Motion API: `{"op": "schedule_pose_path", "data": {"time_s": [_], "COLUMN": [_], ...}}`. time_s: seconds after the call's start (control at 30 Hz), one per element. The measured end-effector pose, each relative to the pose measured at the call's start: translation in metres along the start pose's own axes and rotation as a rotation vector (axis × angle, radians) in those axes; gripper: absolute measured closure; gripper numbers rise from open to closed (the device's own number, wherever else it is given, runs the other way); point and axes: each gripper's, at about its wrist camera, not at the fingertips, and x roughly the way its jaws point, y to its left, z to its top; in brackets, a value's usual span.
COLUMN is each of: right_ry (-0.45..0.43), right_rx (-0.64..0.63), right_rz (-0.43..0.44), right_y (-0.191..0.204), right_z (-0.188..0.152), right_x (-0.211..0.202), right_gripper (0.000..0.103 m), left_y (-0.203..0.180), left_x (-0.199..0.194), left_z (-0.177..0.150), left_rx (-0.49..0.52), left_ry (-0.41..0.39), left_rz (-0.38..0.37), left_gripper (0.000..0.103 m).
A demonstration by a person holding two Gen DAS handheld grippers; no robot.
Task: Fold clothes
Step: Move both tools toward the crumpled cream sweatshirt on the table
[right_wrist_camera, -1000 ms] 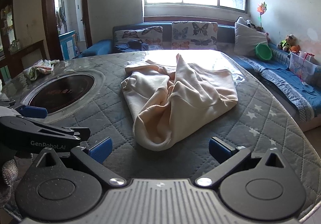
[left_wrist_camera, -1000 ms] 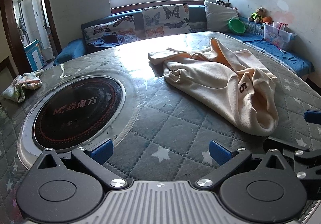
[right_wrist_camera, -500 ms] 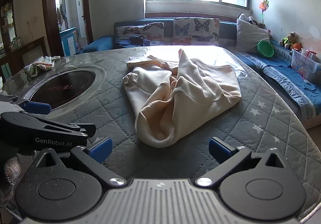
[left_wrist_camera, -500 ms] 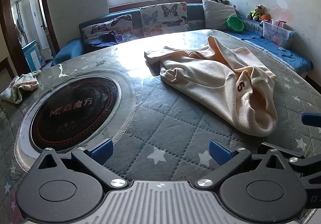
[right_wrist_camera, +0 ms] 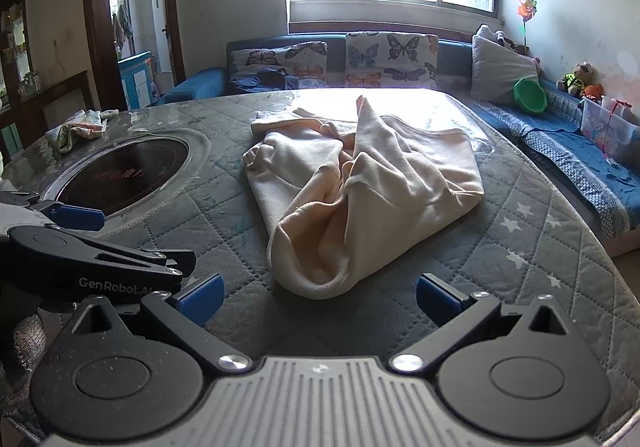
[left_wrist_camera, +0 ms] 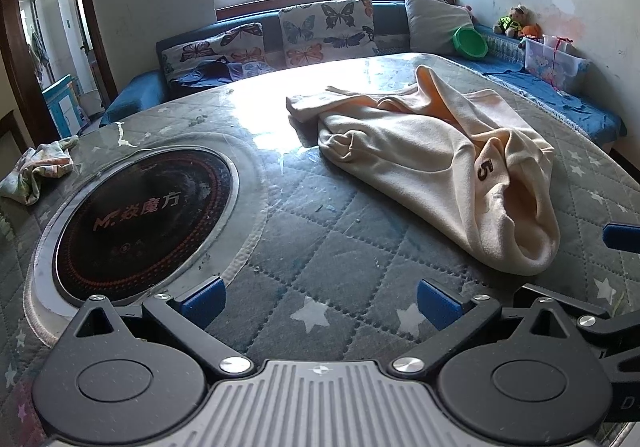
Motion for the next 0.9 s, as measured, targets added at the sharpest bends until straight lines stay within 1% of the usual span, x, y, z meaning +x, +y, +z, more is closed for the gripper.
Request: {"op": "schedule_pose_path", "data": {"time_s": [0.9], "right_ry": [0.020], "right_rx": [0.013], "right_rz": [0.000], "right_y": [-0.006], "right_z": [0.008], "right_x": [0.009], "right_gripper": [0.000], "left_y": [-0.004], "left_x": [0.009], "left_z": [0.011], "left_rx": [-0.002], "left_ry": [0.024], "left_rz": [-0.004], "left_gripper": [0.000]}}
